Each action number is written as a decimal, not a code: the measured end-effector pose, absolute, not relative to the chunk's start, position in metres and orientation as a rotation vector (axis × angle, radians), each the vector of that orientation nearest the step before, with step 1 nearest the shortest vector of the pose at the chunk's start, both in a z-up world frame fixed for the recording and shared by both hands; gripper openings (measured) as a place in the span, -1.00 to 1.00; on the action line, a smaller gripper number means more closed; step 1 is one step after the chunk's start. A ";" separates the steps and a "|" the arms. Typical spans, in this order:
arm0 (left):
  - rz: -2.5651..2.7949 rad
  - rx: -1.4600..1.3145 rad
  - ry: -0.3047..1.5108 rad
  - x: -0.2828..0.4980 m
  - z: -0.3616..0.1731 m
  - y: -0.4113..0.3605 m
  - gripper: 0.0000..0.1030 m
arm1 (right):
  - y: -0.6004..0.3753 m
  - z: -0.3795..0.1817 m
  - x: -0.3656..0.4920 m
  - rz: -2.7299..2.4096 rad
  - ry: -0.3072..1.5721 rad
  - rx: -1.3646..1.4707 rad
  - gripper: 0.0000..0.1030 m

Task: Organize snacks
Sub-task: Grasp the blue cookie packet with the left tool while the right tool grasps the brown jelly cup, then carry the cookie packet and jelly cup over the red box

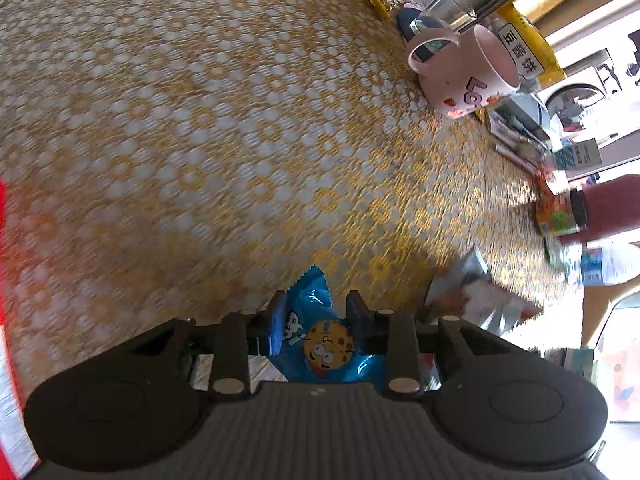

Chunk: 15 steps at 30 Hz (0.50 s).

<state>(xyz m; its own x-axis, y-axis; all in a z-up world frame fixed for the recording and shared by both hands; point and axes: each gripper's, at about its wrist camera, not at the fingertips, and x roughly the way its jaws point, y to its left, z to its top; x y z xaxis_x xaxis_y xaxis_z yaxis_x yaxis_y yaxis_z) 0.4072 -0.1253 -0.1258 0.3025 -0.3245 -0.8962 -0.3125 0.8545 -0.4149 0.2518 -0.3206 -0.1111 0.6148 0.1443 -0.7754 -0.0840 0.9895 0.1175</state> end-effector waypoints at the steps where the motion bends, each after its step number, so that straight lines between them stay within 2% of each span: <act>1: -0.013 -0.579 1.286 0.399 -0.124 -0.122 -0.41 | -0.318 -0.109 0.247 0.132 0.900 0.069 -0.30; 15: -0.145 -0.465 1.213 0.284 -0.070 -0.091 -0.42 | -0.271 -0.065 0.177 0.196 0.849 0.033 -0.30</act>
<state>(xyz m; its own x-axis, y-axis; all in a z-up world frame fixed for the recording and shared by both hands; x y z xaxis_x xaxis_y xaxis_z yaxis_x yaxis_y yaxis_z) 0.2840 -0.0914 -0.0705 0.3543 -0.3512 -0.8667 -0.1374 0.8972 -0.4197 0.1774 -0.2714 -0.0652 0.6442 0.1854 -0.7421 -0.1593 0.9814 0.1069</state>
